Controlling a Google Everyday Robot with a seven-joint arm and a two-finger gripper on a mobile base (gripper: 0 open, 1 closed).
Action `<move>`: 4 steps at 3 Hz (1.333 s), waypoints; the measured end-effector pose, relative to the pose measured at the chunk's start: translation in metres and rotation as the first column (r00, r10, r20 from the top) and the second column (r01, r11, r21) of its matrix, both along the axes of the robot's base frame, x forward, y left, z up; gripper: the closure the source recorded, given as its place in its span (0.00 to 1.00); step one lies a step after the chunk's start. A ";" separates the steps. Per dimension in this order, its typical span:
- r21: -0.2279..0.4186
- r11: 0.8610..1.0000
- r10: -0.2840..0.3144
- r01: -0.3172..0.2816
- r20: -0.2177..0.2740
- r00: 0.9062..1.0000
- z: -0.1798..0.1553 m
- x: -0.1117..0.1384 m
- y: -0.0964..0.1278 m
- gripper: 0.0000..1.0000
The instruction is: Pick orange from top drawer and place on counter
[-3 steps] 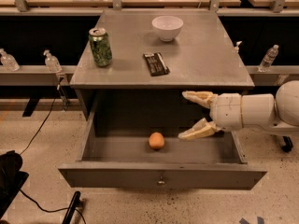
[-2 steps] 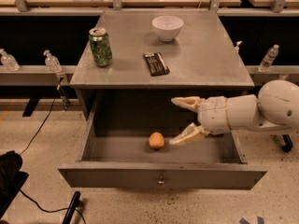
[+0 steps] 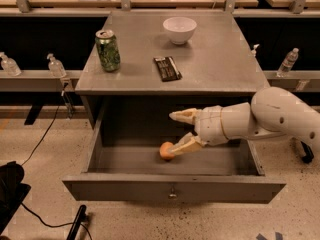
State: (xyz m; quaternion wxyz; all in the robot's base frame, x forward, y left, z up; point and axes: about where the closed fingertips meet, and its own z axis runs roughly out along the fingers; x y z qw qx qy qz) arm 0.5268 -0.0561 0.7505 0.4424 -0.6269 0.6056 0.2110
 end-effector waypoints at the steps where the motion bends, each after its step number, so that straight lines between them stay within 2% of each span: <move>1: 0.011 0.999 -0.042 0.042 -0.052 0.998 -0.017 0.013 0.011 0.38; 2: -0.002 0.998 -0.059 0.059 -0.096 0.994 -0.042 0.018 0.019 0.39; 3: -0.043 0.996 -0.087 0.082 -0.128 0.988 -0.070 0.023 0.020 0.39; 4: -0.077 0.987 -0.147 0.138 -0.127 0.981 -0.087 0.039 0.013 0.38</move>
Offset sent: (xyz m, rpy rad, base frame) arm 0.0229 0.0256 -0.0787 -0.0200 0.1553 -0.0849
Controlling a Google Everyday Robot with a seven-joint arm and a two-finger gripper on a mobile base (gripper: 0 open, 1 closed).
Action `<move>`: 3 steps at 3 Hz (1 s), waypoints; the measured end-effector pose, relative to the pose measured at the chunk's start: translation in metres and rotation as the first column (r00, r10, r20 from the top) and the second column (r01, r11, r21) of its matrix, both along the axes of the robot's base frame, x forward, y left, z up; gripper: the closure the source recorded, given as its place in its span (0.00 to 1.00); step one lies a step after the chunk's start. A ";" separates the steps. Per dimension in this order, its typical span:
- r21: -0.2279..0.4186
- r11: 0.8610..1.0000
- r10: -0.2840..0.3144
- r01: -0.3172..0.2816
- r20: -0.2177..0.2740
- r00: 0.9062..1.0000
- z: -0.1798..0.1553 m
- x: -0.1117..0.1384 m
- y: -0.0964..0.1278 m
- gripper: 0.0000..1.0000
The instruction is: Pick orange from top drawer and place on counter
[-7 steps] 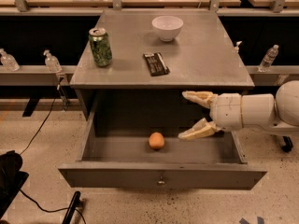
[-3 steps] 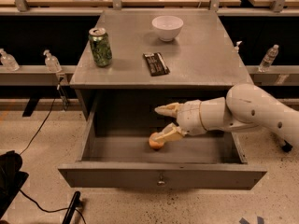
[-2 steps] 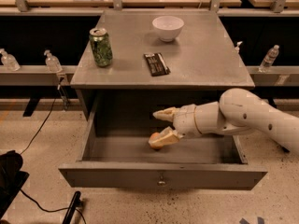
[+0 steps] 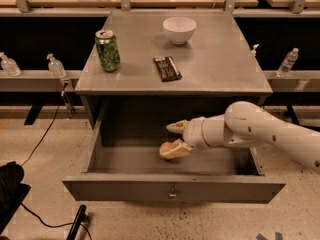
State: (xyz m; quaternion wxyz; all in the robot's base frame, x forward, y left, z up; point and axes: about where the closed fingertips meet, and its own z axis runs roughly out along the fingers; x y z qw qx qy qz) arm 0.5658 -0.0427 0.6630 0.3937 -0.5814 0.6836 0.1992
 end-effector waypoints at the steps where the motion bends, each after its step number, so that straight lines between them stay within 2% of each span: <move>1: -0.022 0.998 -0.050 0.050 0.012 0.999 -0.011 0.019 -0.008 0.32; 2: -0.047 0.998 -0.047 0.047 -0.001 0.999 -0.025 0.023 -0.006 0.30; 3: -0.080 0.997 -0.023 0.021 -0.019 1.000 -0.038 0.021 -0.003 0.45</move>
Offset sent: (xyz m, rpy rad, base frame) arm 0.0273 -0.0042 -0.0439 -0.0852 0.0244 -0.0363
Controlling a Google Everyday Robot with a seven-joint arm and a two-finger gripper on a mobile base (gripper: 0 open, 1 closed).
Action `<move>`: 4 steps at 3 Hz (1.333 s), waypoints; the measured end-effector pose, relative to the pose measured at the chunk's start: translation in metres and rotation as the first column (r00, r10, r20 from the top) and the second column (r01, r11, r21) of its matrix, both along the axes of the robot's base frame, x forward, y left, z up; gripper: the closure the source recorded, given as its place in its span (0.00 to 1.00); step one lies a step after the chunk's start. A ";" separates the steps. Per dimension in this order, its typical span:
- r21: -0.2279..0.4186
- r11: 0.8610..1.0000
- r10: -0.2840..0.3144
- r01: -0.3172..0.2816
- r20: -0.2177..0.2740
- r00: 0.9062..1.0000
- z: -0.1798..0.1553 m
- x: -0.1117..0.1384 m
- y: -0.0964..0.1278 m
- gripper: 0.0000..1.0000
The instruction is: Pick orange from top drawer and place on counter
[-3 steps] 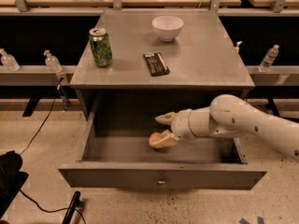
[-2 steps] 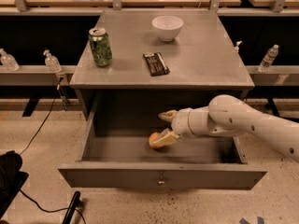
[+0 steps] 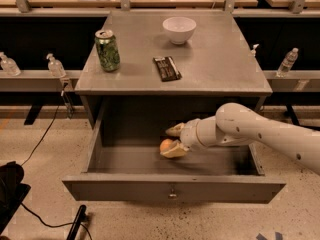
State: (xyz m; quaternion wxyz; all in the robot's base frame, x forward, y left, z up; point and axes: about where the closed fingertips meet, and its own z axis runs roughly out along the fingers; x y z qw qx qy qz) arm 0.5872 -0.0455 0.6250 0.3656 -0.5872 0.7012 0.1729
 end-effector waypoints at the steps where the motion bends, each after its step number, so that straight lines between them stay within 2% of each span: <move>1: -0.028 1.000 0.007 -0.007 0.007 1.000 0.001 0.003 -0.006 0.69; 2: 0.014 1.000 -0.013 0.012 0.037 0.999 0.024 0.011 -0.018 0.93; 3: 0.154 0.988 -0.008 -0.007 0.097 0.995 0.078 0.016 -0.027 1.00; 4: 0.313 0.947 -0.005 -0.070 0.234 0.972 0.174 0.004 -0.058 1.00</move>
Offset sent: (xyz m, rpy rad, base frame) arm 0.0213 -0.0379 0.0529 0.0603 -0.0749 -0.0445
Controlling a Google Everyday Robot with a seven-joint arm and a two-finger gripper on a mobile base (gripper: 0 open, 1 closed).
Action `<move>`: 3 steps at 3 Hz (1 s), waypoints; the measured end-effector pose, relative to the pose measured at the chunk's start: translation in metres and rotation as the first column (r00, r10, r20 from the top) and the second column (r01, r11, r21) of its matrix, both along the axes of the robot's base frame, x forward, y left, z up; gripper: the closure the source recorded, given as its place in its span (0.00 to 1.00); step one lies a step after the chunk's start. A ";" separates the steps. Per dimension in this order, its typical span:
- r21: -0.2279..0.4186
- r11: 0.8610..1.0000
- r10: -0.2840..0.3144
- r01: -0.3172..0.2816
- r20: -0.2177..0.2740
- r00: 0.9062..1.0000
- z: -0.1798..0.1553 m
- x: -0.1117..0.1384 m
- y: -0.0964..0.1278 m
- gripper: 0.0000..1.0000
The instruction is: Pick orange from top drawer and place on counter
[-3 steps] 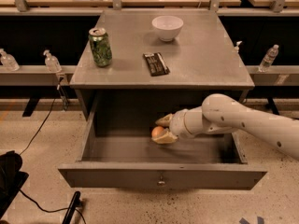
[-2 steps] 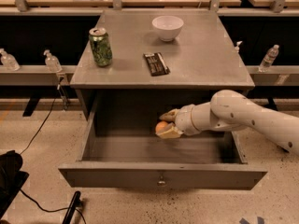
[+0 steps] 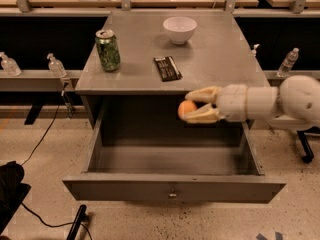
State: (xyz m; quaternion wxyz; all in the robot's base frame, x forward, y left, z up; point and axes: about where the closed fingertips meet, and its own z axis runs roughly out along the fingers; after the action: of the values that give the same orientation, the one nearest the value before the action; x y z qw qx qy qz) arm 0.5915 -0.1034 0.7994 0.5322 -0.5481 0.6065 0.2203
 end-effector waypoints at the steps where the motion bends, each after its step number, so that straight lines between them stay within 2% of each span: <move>1: 0.104 0.988 0.098 -0.115 0.151 0.984 0.099 -0.030 -0.027 1.00; 2: 0.088 0.991 0.088 -0.101 0.147 0.985 0.147 -0.025 -0.031 1.00; 3: -0.016 1.000 -0.003 0.004 0.074 0.997 0.154 0.013 -0.019 1.00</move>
Offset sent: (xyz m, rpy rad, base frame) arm -0.0218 -0.0440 0.1865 0.1061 -0.1423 0.0741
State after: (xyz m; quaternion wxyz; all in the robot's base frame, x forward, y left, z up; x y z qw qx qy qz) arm 0.6044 -0.1227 0.9536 0.5502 -0.5590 0.5891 0.1941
